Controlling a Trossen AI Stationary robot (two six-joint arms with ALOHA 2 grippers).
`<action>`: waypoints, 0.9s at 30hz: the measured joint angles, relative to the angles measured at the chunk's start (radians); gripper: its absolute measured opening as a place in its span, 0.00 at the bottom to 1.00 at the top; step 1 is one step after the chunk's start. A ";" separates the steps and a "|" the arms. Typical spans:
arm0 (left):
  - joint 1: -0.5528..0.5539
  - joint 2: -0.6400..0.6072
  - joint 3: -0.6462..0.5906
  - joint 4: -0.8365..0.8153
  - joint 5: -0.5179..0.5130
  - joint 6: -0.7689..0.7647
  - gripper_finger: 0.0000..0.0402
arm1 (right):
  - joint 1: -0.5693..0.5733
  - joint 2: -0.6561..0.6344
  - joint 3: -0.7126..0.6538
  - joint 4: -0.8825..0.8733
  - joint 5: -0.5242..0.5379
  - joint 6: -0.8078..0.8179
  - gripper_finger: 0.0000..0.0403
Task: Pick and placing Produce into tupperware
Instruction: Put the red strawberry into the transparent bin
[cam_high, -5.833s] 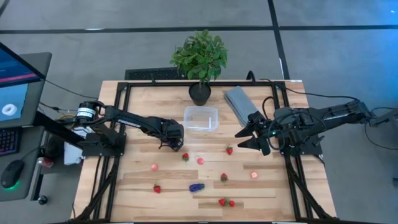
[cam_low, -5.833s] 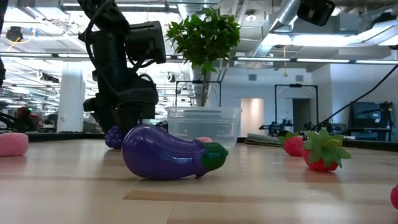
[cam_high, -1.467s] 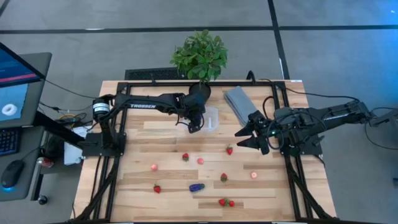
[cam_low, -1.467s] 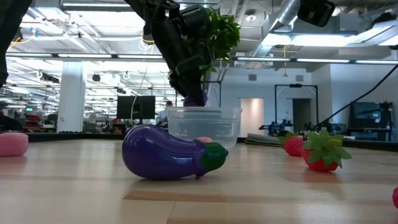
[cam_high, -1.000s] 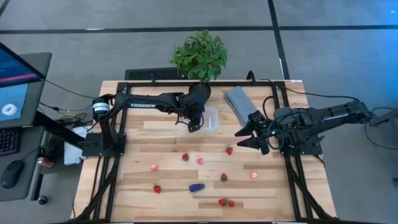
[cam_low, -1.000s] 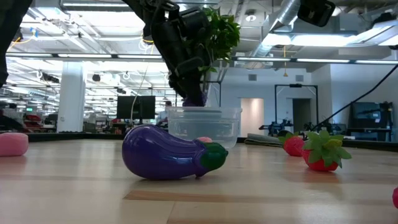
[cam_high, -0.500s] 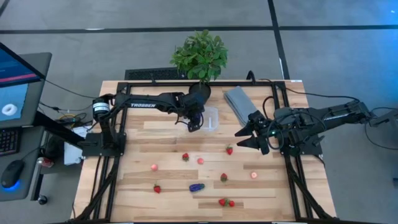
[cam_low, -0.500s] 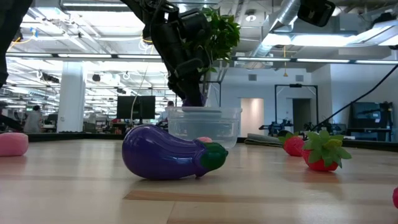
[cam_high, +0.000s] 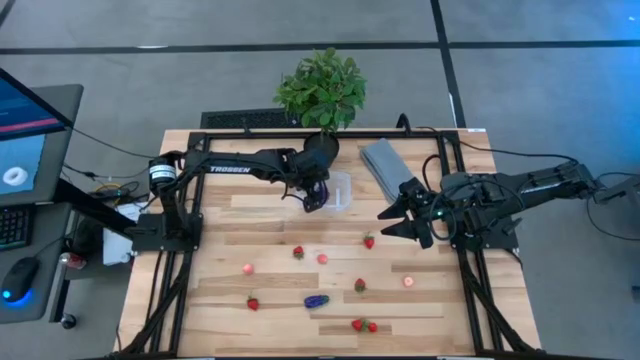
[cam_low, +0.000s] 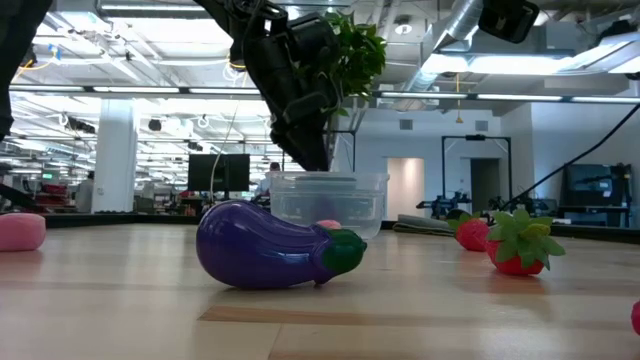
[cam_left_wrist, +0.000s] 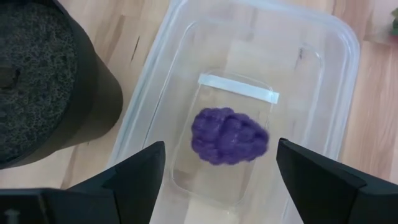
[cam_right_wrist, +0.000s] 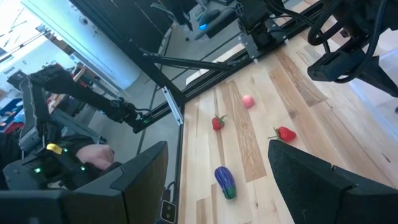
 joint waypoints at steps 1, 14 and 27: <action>0.000 0.000 0.000 0.001 0.010 -0.003 0.74 | 0.000 0.000 0.000 -0.001 0.000 0.000 0.75; -0.034 -0.145 0.001 -0.085 0.039 -0.009 0.74 | 0.002 0.000 0.000 -0.100 0.029 0.009 0.75; -0.206 -0.363 -0.006 -0.339 -0.054 -0.096 0.73 | 0.003 0.000 -0.023 -0.170 0.028 0.026 0.75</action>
